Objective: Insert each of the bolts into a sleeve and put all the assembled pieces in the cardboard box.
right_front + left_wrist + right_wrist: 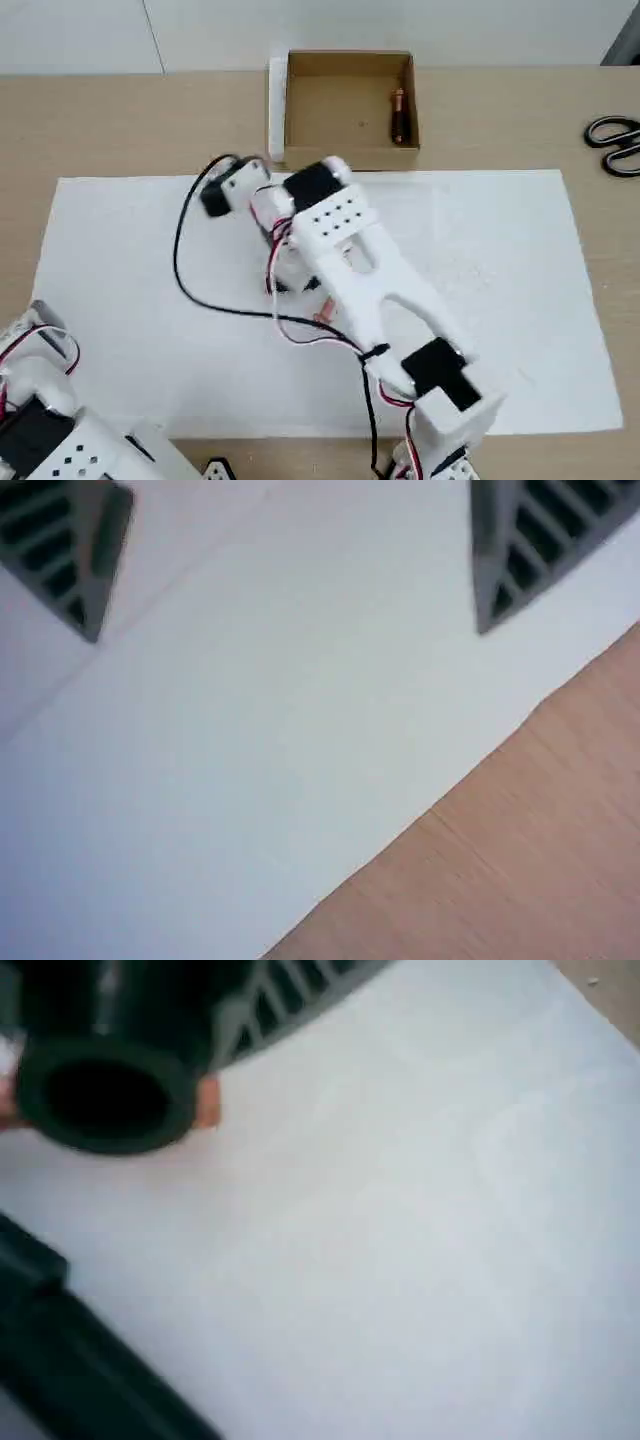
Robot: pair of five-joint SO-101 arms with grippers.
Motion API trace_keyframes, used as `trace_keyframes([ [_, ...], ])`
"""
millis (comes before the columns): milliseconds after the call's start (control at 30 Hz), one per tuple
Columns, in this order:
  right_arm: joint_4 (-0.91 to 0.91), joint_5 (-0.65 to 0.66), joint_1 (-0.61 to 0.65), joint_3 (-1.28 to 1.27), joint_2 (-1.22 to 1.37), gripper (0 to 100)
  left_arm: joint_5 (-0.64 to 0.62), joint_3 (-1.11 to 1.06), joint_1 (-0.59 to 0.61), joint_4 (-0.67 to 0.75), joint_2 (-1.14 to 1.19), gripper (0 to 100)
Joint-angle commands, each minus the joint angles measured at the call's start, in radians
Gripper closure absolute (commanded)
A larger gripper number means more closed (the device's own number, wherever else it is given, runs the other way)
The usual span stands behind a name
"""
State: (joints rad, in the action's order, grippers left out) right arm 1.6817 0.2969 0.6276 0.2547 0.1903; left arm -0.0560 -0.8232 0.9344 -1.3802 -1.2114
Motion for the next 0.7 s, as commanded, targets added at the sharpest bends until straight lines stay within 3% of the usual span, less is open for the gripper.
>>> trace_keyframes([
  [0,0.007,-0.052,-0.088,0.048,-0.116,99.5,-0.005,0.004,-0.005,0.018,-0.008,77],
  [100,0.005,-0.101,-0.176,0.048,-0.182,99.5,-0.005,0.008,-0.012,0.023,-0.008,77],
  [200,0.005,-0.149,-0.275,0.048,-0.232,99.5,-0.005,0.01,-0.121,0.02,-0.008,77],
  [367,0.016,-0.224,-0.398,0.032,-0.255,99.5,-0.005,0.01,-0.437,0.018,0.0,77],
  [667,-0.088,-0.23,-0.522,-0.181,-0.263,99.3,0.002,0.117,-0.979,0.038,0.074,77],
])
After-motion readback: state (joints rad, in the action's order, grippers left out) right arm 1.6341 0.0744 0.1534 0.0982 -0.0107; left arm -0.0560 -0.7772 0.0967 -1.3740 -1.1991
